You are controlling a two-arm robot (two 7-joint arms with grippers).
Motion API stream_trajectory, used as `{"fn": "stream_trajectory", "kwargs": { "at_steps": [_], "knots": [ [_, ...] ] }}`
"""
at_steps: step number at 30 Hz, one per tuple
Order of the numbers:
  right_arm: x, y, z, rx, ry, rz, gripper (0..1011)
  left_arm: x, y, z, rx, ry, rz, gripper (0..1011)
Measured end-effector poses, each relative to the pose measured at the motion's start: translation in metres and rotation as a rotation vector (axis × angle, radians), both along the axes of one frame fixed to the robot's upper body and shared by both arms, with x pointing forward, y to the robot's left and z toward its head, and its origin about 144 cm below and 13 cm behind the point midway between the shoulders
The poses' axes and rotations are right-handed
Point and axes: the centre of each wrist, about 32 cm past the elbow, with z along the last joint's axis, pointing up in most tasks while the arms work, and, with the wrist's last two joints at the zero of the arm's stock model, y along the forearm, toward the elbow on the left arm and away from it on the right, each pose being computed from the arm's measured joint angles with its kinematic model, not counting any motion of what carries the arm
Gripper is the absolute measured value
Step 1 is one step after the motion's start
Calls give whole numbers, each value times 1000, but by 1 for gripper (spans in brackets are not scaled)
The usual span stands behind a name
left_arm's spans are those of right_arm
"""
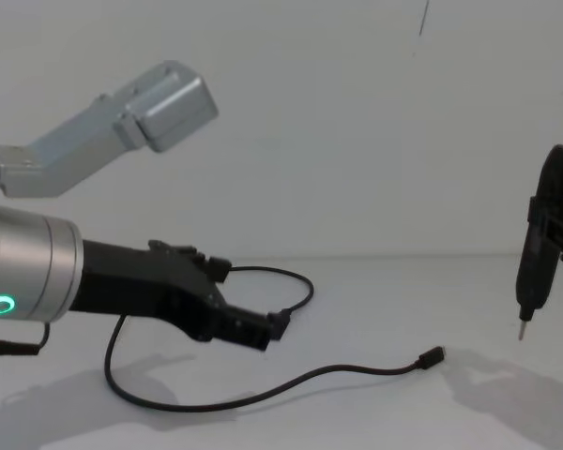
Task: Pick up the data cable with the one hand.
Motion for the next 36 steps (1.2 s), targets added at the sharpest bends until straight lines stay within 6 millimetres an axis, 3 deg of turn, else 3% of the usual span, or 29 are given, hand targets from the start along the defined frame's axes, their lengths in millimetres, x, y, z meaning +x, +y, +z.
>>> {"fn": "stream_trajectory", "kwargs": {
  "at_steps": [36],
  "knots": [
    [0, 0, 0, 0, 0, 0, 269, 28, -42, 2, 90, 147, -50, 1001]
  ]
}}
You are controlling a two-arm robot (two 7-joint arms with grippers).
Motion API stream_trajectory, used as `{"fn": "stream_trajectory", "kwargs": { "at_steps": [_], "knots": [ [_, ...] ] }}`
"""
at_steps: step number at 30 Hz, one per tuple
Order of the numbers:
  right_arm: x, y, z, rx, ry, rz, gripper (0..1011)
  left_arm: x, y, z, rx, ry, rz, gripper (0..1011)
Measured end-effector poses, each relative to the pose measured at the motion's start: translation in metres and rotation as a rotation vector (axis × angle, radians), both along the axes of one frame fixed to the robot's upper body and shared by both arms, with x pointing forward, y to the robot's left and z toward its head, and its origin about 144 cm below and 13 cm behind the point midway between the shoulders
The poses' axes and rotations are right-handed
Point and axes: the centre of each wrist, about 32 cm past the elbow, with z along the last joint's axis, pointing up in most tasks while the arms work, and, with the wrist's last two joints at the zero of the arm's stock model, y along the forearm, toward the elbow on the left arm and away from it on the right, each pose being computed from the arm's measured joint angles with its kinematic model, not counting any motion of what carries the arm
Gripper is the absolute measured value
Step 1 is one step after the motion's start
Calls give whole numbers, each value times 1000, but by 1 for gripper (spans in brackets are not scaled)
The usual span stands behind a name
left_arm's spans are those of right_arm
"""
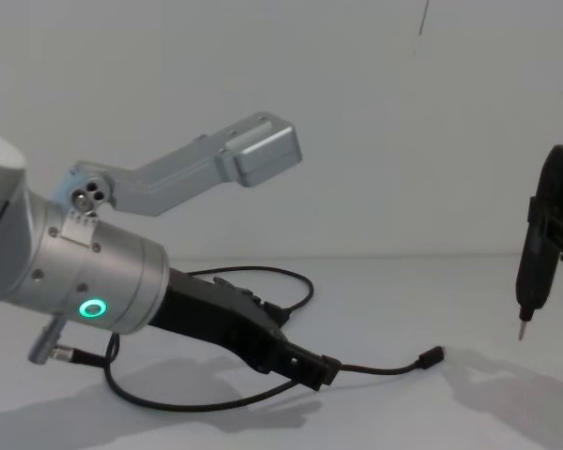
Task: Pick up the data cable with the one hand.
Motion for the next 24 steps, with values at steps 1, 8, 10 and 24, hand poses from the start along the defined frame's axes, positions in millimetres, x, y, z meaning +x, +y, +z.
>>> {"fn": "stream_trajectory", "kwargs": {
  "at_steps": [1, 8, 10, 24],
  "knots": [
    [0, 0, 0, 0, 0, 0, 269, 1, -1, 0, 2, 2, 1, 1001],
    [0, 0, 0, 0, 0, 0, 269, 6, -7, 3, 13, 18, 4, 1001],
    [0, 0, 0, 0, 0, 0, 269, 8, -9, 3, 22, 28, 6, 1001],
    [0, 0, 0, 0, 0, 0, 269, 16, -13, 1, 74, 71, 18, 993]
  ]
}}
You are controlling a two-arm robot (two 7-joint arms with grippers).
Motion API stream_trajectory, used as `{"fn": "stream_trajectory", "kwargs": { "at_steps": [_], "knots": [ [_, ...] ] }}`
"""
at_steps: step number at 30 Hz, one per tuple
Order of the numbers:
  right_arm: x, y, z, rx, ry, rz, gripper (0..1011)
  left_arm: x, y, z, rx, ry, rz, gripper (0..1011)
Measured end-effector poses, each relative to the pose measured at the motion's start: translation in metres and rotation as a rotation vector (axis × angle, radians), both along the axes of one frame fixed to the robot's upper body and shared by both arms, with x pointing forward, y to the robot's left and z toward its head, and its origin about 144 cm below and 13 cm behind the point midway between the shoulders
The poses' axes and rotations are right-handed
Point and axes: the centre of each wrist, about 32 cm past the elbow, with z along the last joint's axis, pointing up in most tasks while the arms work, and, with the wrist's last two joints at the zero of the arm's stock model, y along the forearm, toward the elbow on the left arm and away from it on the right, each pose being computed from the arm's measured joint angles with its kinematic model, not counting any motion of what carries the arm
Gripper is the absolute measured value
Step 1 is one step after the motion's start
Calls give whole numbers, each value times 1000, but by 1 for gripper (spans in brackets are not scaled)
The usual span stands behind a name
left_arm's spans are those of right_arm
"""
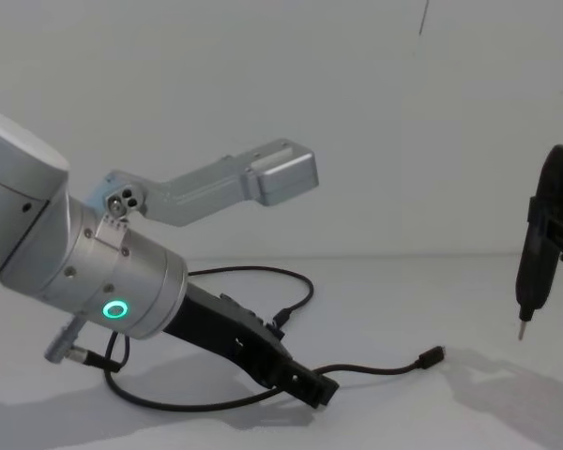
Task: Pick up the data cable with the one hand.
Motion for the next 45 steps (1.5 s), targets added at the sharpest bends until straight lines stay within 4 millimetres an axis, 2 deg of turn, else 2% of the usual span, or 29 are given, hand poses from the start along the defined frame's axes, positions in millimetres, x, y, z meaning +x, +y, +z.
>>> {"fn": "stream_trajectory", "kwargs": {
  "at_steps": [6, 18, 23, 25, 26, 27, 29, 30, 33, 45],
  "knots": [
    [0, 0, 0, 0, 0, 0, 269, 2, -1, -1, 11, 8, 3, 872],
    [0, 0, 0, 0, 0, 0, 269, 3, -1, -2, 22, 18, 5, 512],
    [0, 0, 0, 0, 0, 0, 269, 4, -1, -2, 26, 21, 7, 330],
    [0, 0, 0, 0, 0, 0, 269, 4, -1, -2, 27, 21, 8, 291],
    [0, 0, 0, 0, 0, 0, 269, 4, -1, -2, 27, 22, 8, 232],
    [0, 0, 0, 0, 0, 0, 269, 4, -1, -2, 28, 22, 8, 232],
    [0, 0, 0, 0, 0, 0, 269, 4, -1, -2, 28, 22, 8, 141],
    [0, 0, 0, 0, 0, 0, 269, 4, -1, -2, 28, 22, 8, 141],
    [0, 0, 0, 0, 0, 0, 269, 4, -1, -2, 29, 23, 8, 49],
    [-2, -4, 7, -24, -4, -11, 269, 3, 2, -2, 6, -9, -6, 42]
  ]
}}
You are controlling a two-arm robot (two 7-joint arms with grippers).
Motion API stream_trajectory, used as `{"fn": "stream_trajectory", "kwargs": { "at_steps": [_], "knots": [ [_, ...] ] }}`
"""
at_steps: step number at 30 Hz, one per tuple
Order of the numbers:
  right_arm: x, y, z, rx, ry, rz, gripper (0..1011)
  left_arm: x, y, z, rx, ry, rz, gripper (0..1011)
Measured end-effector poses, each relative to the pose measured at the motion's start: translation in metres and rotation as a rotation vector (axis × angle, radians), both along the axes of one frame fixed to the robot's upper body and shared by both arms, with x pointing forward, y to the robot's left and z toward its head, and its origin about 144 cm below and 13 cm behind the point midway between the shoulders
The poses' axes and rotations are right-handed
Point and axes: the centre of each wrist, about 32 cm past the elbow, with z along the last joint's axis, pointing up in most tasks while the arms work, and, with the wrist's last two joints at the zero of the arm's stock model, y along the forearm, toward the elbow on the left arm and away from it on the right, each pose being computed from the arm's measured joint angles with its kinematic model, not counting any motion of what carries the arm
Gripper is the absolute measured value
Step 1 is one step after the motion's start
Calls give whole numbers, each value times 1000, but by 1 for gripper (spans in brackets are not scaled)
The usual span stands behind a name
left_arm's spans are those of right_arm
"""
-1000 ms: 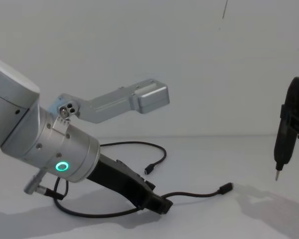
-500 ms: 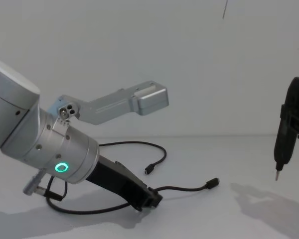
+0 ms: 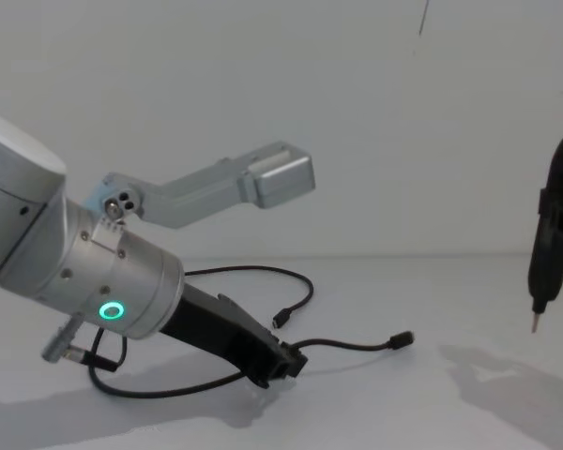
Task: Pick up the data cable with the one hand.
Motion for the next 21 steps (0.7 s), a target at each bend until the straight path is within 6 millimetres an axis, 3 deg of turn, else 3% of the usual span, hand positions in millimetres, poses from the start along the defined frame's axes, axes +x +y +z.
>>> {"fn": "stream_trajectory", "kwargs": {
  "at_steps": [8, 21],
  "knots": [
    [-2, -8, 12, 13, -16, 9, 269, -1, 13, 4, -53, -28, -52, 42],
    [-2, -30, 37, 156, -46, 97, 269, -2, 56, 11, -115, -83, -170, 42]
  ]
}}
